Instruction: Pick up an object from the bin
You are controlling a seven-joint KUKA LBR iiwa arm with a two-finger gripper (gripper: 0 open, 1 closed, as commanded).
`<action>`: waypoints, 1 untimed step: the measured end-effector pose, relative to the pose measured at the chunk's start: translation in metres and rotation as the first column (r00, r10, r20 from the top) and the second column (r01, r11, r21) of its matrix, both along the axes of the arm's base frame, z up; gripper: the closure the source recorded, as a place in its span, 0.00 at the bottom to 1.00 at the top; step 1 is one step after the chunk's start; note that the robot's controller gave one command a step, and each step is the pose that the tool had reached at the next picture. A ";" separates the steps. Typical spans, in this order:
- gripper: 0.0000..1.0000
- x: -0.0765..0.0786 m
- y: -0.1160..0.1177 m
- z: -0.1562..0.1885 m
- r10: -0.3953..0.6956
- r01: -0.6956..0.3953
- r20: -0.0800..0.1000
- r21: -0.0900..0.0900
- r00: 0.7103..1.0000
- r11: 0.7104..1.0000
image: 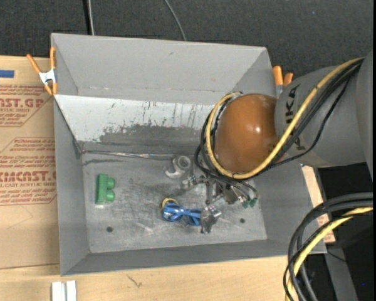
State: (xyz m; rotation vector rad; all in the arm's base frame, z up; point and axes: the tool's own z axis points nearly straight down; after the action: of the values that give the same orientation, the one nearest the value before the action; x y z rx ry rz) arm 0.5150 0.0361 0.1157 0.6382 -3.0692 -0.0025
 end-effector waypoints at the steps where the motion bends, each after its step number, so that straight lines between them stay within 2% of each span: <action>1: 0.00 -0.006 0.013 -0.031 -0.061 0.061 0.039 0.006 0.997 0.998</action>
Offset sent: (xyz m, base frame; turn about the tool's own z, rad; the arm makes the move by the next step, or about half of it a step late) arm -0.0147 0.0122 -0.0368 0.0568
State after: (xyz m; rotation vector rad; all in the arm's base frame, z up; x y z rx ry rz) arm 0.5086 0.0493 0.0844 0.5513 -3.1261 0.0018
